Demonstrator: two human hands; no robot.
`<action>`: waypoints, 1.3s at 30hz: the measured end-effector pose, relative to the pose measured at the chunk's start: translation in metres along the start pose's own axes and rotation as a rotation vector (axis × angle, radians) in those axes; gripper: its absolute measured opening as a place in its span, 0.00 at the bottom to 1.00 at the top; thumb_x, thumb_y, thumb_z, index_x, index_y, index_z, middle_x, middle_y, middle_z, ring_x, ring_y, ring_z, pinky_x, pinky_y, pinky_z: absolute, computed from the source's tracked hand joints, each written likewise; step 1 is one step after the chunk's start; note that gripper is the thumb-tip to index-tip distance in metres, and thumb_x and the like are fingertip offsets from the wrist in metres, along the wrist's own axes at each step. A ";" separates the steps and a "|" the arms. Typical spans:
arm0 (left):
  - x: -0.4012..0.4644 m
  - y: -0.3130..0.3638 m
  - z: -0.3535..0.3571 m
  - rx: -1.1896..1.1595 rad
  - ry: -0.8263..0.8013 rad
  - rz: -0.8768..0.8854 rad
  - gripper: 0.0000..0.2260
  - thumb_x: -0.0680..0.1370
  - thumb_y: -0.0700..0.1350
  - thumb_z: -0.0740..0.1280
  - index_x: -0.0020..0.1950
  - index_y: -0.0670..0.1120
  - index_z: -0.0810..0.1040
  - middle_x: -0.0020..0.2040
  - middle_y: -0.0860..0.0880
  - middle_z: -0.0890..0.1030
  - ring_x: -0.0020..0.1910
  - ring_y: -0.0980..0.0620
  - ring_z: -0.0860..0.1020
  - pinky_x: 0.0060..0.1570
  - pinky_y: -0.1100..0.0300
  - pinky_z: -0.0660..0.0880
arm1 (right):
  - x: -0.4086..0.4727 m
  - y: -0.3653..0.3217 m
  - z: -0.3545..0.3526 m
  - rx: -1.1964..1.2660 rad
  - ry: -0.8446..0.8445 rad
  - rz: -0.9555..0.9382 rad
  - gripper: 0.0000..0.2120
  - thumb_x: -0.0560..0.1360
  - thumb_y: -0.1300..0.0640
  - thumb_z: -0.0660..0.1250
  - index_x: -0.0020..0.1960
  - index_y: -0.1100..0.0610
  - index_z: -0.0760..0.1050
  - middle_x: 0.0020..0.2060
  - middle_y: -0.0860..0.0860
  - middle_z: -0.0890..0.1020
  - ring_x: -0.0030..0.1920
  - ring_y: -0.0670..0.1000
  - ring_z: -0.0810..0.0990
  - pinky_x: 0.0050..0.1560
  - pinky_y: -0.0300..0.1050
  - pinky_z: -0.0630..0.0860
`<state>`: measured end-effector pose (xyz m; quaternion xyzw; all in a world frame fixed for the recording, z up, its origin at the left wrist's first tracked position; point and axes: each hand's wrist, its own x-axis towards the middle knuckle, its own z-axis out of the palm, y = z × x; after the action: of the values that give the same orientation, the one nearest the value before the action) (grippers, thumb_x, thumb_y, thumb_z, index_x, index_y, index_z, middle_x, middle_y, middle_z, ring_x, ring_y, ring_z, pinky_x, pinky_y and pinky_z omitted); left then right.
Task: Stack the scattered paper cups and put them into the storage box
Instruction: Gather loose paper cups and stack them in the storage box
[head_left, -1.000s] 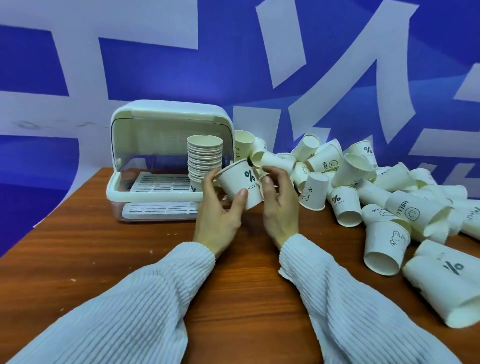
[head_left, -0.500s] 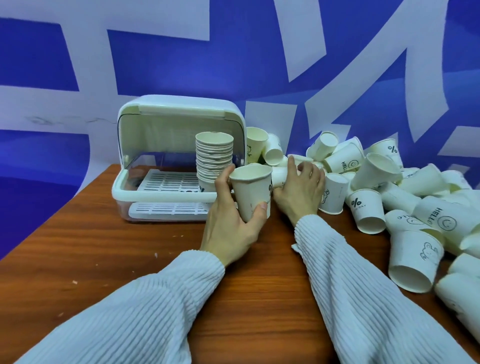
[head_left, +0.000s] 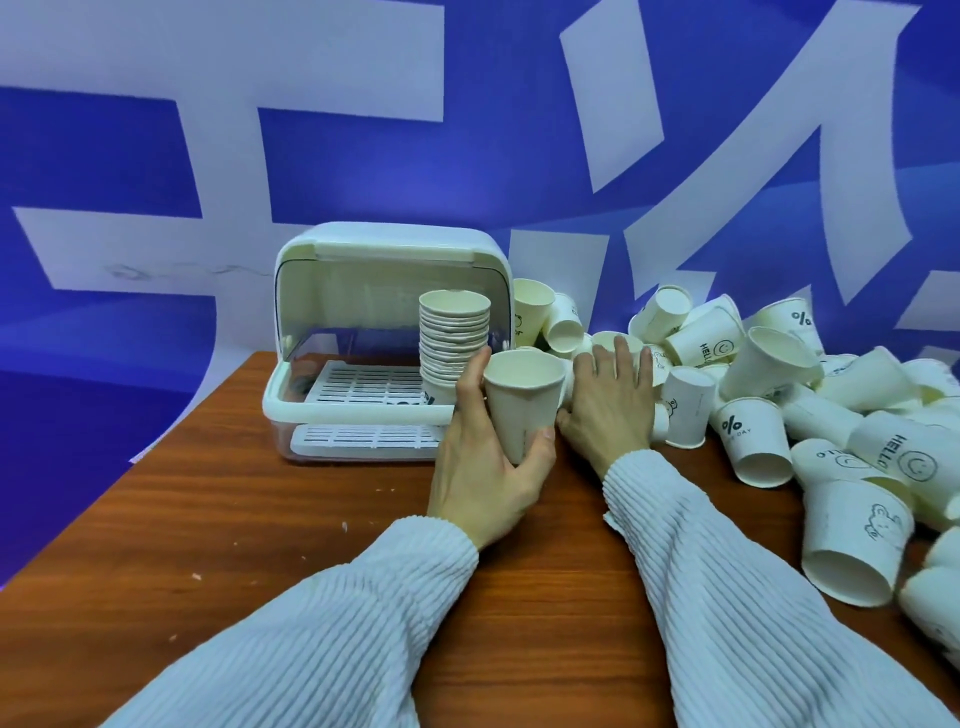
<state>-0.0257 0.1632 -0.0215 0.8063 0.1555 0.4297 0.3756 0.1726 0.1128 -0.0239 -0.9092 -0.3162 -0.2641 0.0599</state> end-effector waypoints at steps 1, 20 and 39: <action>0.000 0.000 0.000 0.001 -0.005 0.003 0.42 0.76 0.51 0.73 0.79 0.61 0.48 0.74 0.52 0.70 0.68 0.52 0.73 0.67 0.50 0.74 | 0.000 0.000 0.002 0.005 0.010 -0.015 0.28 0.75 0.51 0.67 0.73 0.55 0.67 0.73 0.57 0.74 0.80 0.61 0.60 0.80 0.63 0.41; 0.001 -0.001 0.000 0.007 -0.022 0.019 0.42 0.76 0.51 0.73 0.80 0.61 0.47 0.76 0.52 0.68 0.69 0.52 0.73 0.67 0.48 0.74 | -0.006 -0.001 0.001 0.063 0.020 -0.047 0.33 0.70 0.46 0.73 0.70 0.54 0.68 0.62 0.56 0.79 0.67 0.59 0.74 0.74 0.59 0.62; 0.041 0.007 -0.041 -0.180 0.412 0.057 0.40 0.75 0.52 0.72 0.80 0.54 0.52 0.69 0.53 0.68 0.65 0.55 0.73 0.61 0.62 0.75 | 0.008 0.000 -0.083 0.987 0.307 0.319 0.37 0.70 0.35 0.74 0.72 0.49 0.66 0.61 0.48 0.80 0.60 0.53 0.80 0.61 0.52 0.79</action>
<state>-0.0349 0.2011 0.0219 0.6689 0.1672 0.6077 0.3941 0.1409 0.0945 0.0509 -0.7607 -0.2482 -0.2015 0.5649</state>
